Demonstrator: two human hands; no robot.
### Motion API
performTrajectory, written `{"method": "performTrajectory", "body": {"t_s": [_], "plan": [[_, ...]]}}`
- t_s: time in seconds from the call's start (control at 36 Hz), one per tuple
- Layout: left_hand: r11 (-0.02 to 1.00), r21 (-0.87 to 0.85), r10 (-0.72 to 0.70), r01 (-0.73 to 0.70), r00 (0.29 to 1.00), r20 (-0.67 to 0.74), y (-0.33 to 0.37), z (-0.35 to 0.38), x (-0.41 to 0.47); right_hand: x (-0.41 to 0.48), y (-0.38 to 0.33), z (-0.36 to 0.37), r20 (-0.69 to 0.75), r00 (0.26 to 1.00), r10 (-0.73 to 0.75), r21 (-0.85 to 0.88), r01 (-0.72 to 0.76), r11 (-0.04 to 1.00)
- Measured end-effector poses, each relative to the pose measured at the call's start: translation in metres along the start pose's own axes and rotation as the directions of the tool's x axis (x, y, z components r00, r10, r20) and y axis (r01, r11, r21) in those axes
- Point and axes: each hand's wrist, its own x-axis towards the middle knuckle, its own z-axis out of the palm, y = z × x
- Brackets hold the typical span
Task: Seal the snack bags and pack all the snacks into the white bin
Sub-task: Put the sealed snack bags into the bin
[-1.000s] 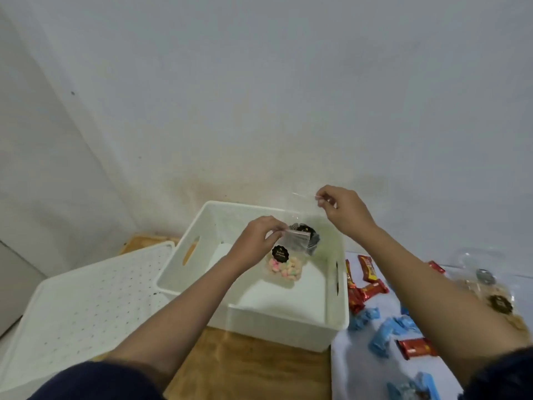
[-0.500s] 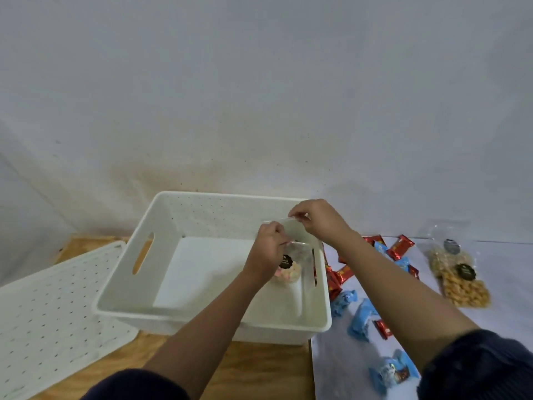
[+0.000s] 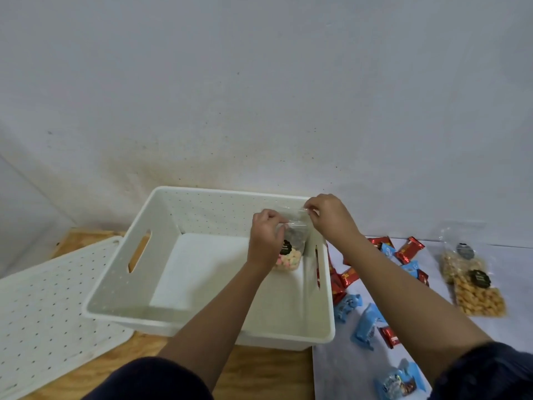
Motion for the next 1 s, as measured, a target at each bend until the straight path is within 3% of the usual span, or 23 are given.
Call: {"method": "performTrajectory", "body": {"t_s": [0.19,0.39,0.5,0.78,1.0], "plan": [[0.996,0.049,0.075,-0.074,0.997,-0.012,0.033,-0.009,0.001,-0.029,0.009,-0.038,-0.032,0.997,0.074,0.160,-0.068,0.985],[0.946,0.145,0.270,-0.289,0.953,0.141,0.103,0.015,0.006,-0.073,0.071,-0.101,-0.046,0.985,0.168,0.087,-0.164,0.983],[0.936,0.135,0.292,-0.326,0.930,0.221,0.138,0.057,-0.001,-0.101,0.120,-0.131,-0.052,0.971,0.232,0.027,-0.230,0.973],[0.963,0.078,0.211,-0.259,0.899,0.384,0.193,0.183,-0.013,-0.145,0.250,-0.159,-0.023,0.916,0.399,-0.053,-0.400,0.915],[0.997,0.064,0.011,-0.038,0.923,0.383,0.193,0.274,-0.009,-0.151,0.322,-0.147,0.105,0.882,0.460,-0.036,-0.459,0.888]]}}
